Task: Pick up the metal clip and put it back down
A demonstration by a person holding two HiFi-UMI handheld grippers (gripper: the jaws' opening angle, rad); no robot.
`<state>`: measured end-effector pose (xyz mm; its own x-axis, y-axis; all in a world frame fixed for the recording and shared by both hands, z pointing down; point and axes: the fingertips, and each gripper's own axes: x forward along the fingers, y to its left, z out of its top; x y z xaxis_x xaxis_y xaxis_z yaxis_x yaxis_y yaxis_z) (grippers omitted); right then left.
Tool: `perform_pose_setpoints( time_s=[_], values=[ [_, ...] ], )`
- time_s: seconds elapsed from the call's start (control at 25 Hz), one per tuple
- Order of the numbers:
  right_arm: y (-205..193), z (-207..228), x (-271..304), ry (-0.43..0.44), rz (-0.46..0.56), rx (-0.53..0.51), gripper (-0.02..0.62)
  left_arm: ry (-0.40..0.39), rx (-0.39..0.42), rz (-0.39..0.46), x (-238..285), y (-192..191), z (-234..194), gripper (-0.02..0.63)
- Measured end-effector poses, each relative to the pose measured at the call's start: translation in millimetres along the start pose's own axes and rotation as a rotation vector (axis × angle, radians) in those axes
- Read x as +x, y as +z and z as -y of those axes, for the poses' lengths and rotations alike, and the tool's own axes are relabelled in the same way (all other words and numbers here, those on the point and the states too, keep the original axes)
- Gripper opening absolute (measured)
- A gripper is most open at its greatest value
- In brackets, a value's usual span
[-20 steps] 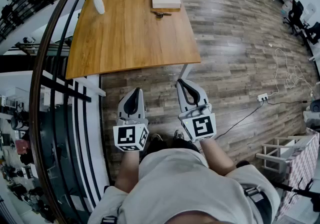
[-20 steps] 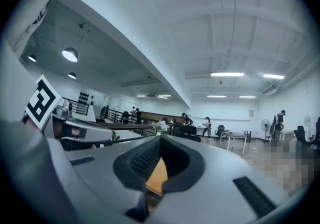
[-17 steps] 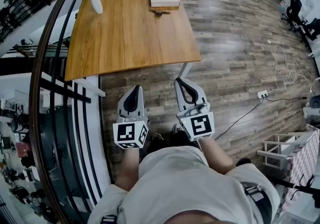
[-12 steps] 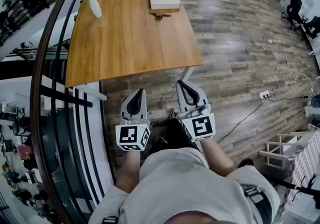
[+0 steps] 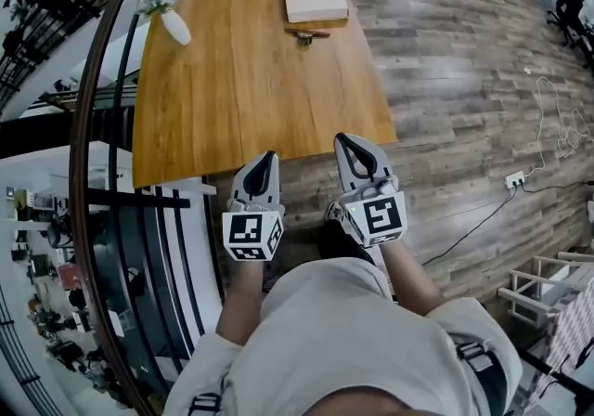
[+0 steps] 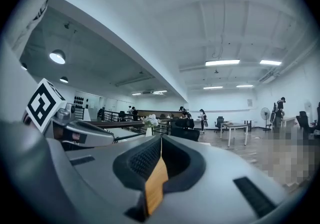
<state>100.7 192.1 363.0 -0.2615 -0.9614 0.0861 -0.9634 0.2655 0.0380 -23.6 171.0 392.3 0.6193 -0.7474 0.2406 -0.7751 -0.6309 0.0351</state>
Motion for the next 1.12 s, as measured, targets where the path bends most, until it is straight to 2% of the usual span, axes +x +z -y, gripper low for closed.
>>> perform_pose_setpoints(
  time_s=[0.16, 0.36, 0.56, 0.68, 0.88, 1.12],
  values=[
    [-8.1, 26.1, 26.5, 0.017, -0.013, 0.037, 0.027, -0.010, 0.041, -0.054, 42.5, -1.2, -2.8, 0.025],
    [-27.0, 56.2, 55.0, 0.027, -0.062, 0.073, 0.028, -0.069, 0.137, -0.149, 94.5, -9.1, -2.1, 0.025],
    [-46.5, 86.6, 114.0, 0.016, -0.125, 0.105, 0.028, -0.093, 0.189, -0.214, 167.8, -9.6, -37.8, 0.025],
    [-61.5, 90.1, 109.7, 0.010, -0.145, 0.115, 0.028, -0.096, 0.226, -0.237, 178.3, -21.9, -36.1, 0.025],
    [-77.6, 101.4, 135.4, -0.015, -0.195, 0.106, 0.028, -0.173, 0.183, -0.265, 215.3, -33.8, -47.2, 0.025],
    [-106.4, 113.7, 178.5, -0.016, -0.272, 0.054, 0.028, -0.181, 0.145, -0.295, 253.7, -56.2, -68.0, 0.025]
  ],
)
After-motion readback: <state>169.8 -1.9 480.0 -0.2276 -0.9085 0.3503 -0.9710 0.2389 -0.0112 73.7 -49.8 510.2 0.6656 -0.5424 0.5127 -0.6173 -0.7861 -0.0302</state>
